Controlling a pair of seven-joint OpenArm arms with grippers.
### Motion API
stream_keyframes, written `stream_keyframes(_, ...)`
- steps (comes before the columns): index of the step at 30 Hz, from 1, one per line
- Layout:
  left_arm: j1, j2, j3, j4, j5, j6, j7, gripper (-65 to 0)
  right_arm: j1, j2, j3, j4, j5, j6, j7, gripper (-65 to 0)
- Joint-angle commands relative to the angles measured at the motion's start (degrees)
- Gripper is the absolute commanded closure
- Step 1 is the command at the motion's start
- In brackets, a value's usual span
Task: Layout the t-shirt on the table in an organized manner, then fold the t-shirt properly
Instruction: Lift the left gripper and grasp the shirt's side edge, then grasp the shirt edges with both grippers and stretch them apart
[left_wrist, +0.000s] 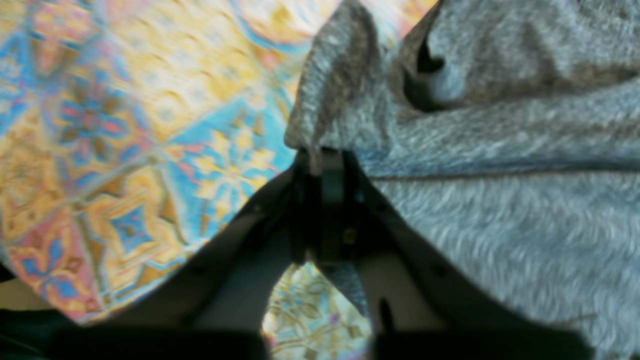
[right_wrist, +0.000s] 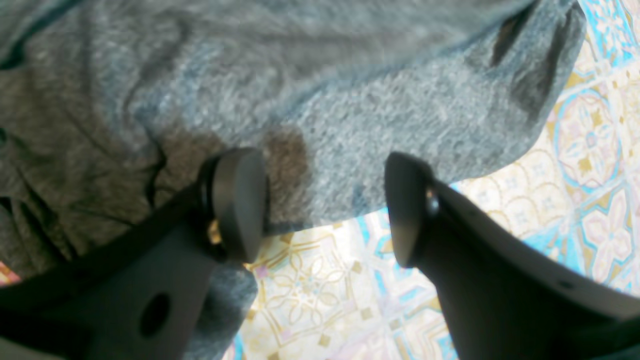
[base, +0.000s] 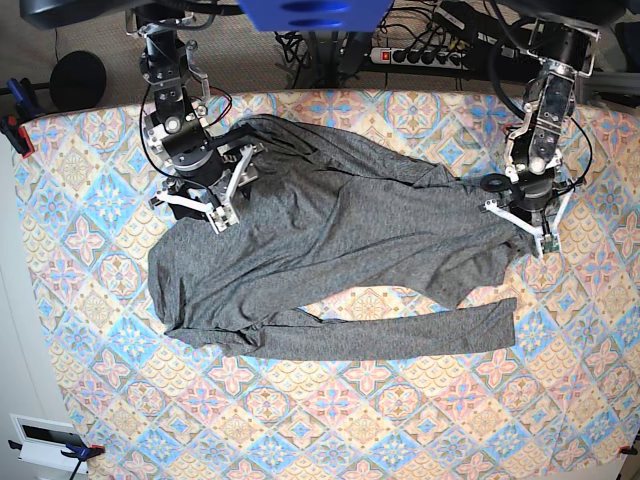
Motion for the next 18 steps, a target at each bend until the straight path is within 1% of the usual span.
stream_keyframes(1,-0.3,0.0,-0.6,0.7,1.4,0.0,-0.5,-12.2,0.4,0.2,0.2,0.8,0.1,-0.2,1.1,-36.9)
stream_keyframes(4,1.7,1.5,-1.4,0.9,3.1,0.0,-1.0,-23.8,0.4,0.2,0.6,0.8,0.1,-0.2,1.1,-36.9)
stream_keyframes(7,2.6,1.7,-1.1,1.1,2.9,0.0,-1.1,-35.2,0.4,-0.1,0.6,0.8,0.2,-0.2,1.1,-36.9)
stream_keyframes(10,3.2,2.9,-1.4,1.1,2.9,0.0,-2.1,-44.2,0.3,-0.2,0.7,0.8,0.5,-0.2,1.1,-36.9)
stream_keyframes(13,3.8,3.1,-1.5,1.1,2.9,0.0,-3.1,-49.4,0.2,-2.0,2.1,0.8,0.6,-0.1,0.8,-36.9)
stream_keyframes(15,3.9,3.1,-1.3,1.1,2.9,0.0,-3.1,-50.2,-0.5,-4.1,5.2,0.7,2.1,0.0,0.8,-36.9)
stream_keyframes(16,3.9,3.2,-1.2,1.1,2.9,0.0,-3.1,-50.2,-0.9,-5.0,7.6,0.7,4.3,0.0,0.8,-36.9)
stream_keyframes(18,4.0,3.2,-1.1,1.1,2.9,0.0,-3.1,-50.2,-1.2,-5.7,12.9,0.7,10.7,0.0,0.8,-36.8)
